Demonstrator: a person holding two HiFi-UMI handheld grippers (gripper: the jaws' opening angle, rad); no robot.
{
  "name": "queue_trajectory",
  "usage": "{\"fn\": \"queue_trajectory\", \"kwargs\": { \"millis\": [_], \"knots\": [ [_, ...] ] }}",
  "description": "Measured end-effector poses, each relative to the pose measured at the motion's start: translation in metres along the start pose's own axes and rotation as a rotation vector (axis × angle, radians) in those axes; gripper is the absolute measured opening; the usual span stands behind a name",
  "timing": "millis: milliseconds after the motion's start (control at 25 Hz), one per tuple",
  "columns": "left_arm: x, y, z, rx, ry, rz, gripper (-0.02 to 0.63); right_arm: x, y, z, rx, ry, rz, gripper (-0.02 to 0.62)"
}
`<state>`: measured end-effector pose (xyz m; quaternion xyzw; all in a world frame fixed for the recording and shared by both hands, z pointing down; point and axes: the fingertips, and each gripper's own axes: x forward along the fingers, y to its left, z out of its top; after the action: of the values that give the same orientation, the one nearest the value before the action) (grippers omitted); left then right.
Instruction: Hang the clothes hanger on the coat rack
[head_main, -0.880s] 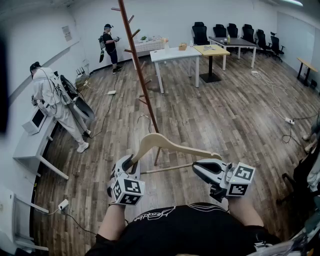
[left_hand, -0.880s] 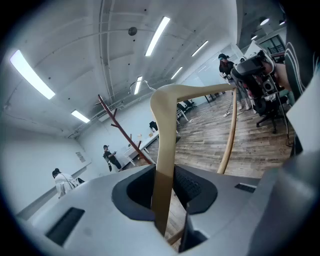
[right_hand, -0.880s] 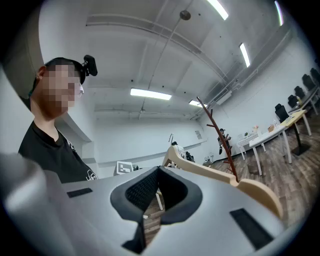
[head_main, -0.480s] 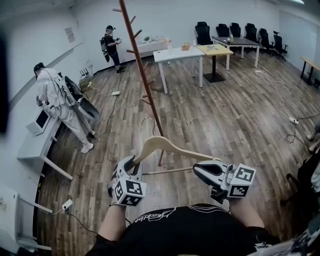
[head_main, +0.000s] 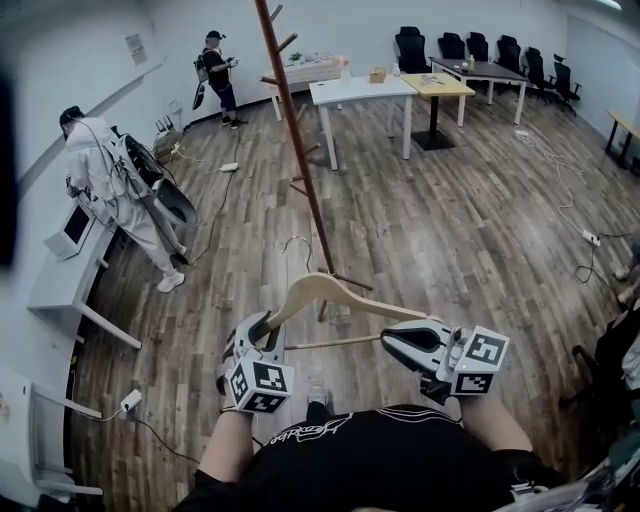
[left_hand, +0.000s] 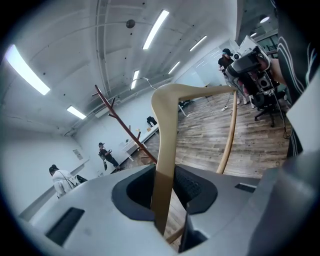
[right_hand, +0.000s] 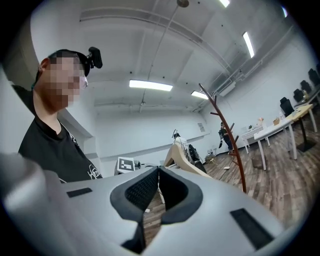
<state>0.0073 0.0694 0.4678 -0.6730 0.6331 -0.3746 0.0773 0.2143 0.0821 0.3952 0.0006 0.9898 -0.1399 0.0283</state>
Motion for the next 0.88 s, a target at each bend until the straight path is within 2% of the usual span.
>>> {"fn": "queue_trajectory", "kwargs": {
  "millis": [360,600,880],
  "knots": [
    [0.072,0.067,-0.029,0.002,-0.001,-0.027,0.094,0.074,-0.063,0.005,0.029,0.005,-0.05,0.04],
    [0.132,0.134,-0.037,0.038,-0.041,-0.048,0.094,0.134,-0.118,0.023,0.033,-0.026,-0.119,0.04],
    [0.185,0.214,-0.049,0.074,-0.099,-0.052,0.094,0.205,-0.163,0.039,0.026,-0.047,-0.172,0.04]
  ]
}}
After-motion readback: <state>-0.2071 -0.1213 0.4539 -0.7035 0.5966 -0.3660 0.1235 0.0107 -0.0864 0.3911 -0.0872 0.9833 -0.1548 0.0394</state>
